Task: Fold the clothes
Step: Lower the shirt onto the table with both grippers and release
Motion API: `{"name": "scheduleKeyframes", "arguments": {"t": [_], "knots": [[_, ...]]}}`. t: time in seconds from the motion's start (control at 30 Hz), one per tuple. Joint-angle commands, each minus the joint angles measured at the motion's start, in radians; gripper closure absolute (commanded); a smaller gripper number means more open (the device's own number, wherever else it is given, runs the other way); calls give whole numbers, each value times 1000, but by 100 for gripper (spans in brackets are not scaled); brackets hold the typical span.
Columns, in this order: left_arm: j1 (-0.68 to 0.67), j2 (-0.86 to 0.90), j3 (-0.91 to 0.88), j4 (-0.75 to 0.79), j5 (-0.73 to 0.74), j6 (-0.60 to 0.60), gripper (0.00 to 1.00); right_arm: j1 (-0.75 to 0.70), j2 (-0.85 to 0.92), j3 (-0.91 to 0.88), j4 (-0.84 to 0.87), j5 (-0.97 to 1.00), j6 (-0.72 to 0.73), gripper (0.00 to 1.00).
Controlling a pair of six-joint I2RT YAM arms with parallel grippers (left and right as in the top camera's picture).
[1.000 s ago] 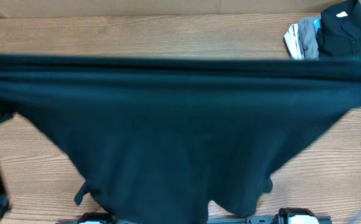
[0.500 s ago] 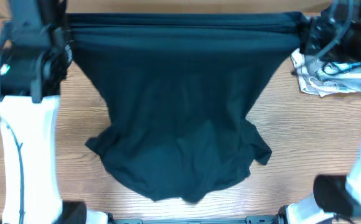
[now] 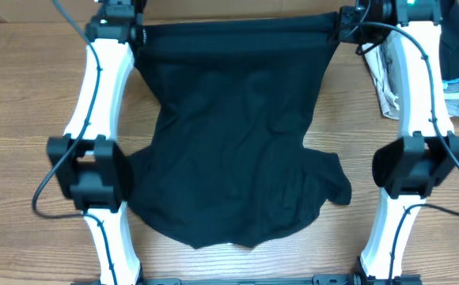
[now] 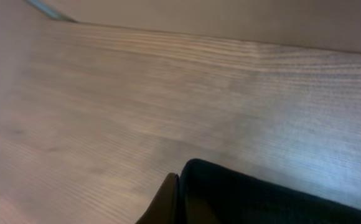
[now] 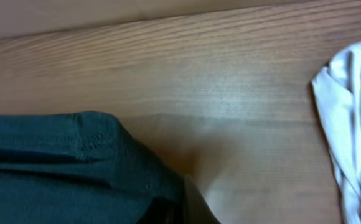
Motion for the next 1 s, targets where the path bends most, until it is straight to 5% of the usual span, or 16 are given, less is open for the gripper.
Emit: {"name": "scheduleKeyframes", "arguments": {"t": [0.0,0.17,0.27,0.4,0.47,0.5,0.73,0.87,0.97], "knots": [[28,98,0,95,-63,-11,96,-24,61,2,75,109,1,96],[25,168,0,265,-39,-11,81,-9,115,2,214,101,2,96],[20,180,0,353,3,-11,47,8,122,2,307,102,2,91],[20,176,3,472,22,16,15,19,122,3,412,103,2,51],[20,172,18,509,22,66,0,19,122,3,433,103,2,13],[20,172,32,515,21,90,0,19,122,3,433,103,2,0],[19,166,144,409,11,185,0,19,116,6,340,101,41,0],[5,119,235,70,26,99,0,19,88,13,185,-4,91,0],[-11,71,278,-143,168,12,0,19,65,13,54,-151,92,0]]}}
